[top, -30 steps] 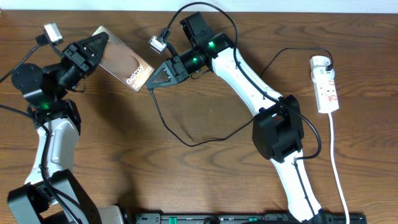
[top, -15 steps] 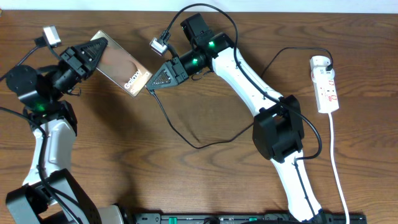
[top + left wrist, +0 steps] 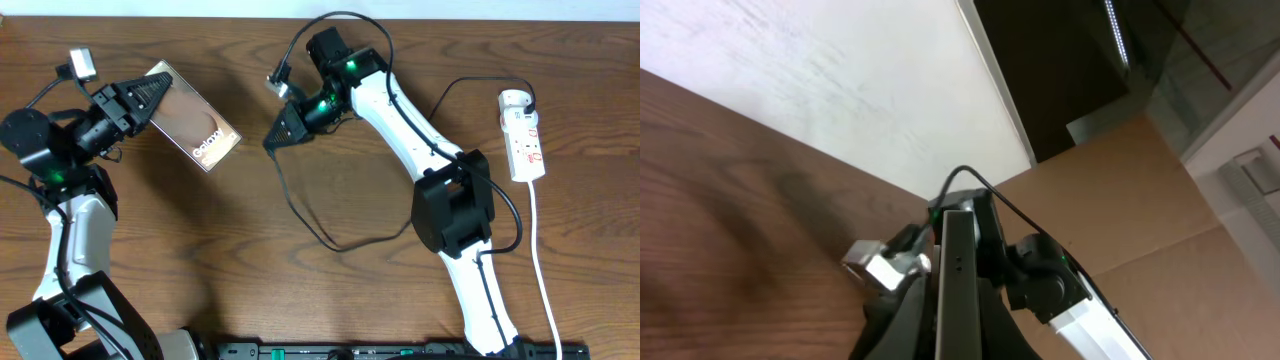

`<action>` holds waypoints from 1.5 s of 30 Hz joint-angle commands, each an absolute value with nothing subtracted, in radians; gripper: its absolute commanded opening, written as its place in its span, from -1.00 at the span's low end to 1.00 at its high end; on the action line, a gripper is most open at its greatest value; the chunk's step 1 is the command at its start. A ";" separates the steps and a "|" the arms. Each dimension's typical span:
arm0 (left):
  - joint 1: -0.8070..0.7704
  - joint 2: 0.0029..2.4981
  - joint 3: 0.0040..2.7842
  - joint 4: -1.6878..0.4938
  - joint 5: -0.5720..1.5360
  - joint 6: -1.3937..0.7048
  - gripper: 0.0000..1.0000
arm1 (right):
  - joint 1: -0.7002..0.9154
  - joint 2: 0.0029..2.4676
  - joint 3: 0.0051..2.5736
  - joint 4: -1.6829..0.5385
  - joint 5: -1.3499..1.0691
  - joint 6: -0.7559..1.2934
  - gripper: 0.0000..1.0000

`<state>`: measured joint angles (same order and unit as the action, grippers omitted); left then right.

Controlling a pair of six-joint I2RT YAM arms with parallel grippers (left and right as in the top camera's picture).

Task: Plug charger to phone and switch on socket

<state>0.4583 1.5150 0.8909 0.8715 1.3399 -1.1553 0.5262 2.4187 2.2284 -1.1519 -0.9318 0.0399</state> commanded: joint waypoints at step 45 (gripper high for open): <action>0.462 1.504 0.887 0.869 1.406 -1.111 -0.85 | 0.531 2.395 1.970 -1.201 -0.056 0.542 0.43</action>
<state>0.4583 1.5150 0.8906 0.8623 1.3903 -1.1210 0.5259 2.3939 1.9739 -1.1942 -0.0128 0.4816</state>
